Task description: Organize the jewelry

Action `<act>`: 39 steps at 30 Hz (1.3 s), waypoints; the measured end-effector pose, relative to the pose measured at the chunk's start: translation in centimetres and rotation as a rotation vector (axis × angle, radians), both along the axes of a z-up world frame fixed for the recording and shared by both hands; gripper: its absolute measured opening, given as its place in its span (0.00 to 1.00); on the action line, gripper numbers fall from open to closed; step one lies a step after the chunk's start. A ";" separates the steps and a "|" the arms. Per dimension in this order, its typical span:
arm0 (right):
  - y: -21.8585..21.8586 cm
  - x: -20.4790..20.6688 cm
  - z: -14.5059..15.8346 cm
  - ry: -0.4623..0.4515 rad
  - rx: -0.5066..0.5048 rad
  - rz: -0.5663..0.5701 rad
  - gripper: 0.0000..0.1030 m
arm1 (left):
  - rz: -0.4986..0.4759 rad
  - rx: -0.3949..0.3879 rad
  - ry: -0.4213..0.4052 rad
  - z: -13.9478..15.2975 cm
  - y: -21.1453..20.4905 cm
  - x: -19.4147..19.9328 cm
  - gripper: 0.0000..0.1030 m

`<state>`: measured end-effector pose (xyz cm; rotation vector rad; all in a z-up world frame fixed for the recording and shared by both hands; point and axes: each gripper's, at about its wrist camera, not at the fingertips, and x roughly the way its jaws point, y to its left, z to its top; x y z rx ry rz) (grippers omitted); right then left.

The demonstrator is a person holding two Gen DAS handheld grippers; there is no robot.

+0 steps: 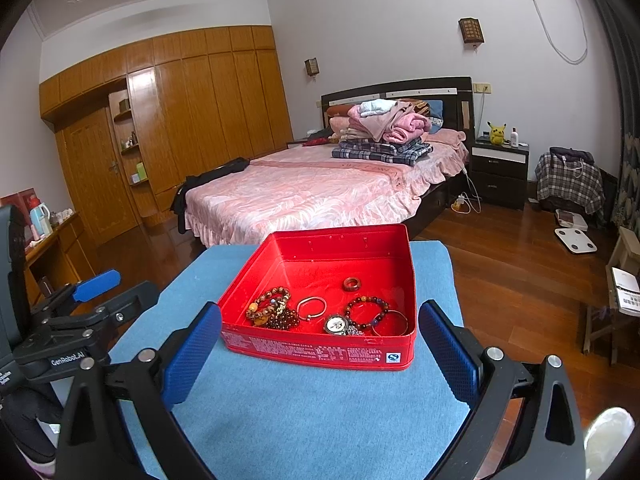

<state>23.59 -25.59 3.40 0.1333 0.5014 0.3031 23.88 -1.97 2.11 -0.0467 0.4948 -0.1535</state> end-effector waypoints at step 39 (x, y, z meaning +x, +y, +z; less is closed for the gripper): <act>-0.2 0.1 -1.5 0.025 -0.007 -0.012 0.94 | -0.016 -0.018 -0.010 -0.3 0.5 0.1 0.93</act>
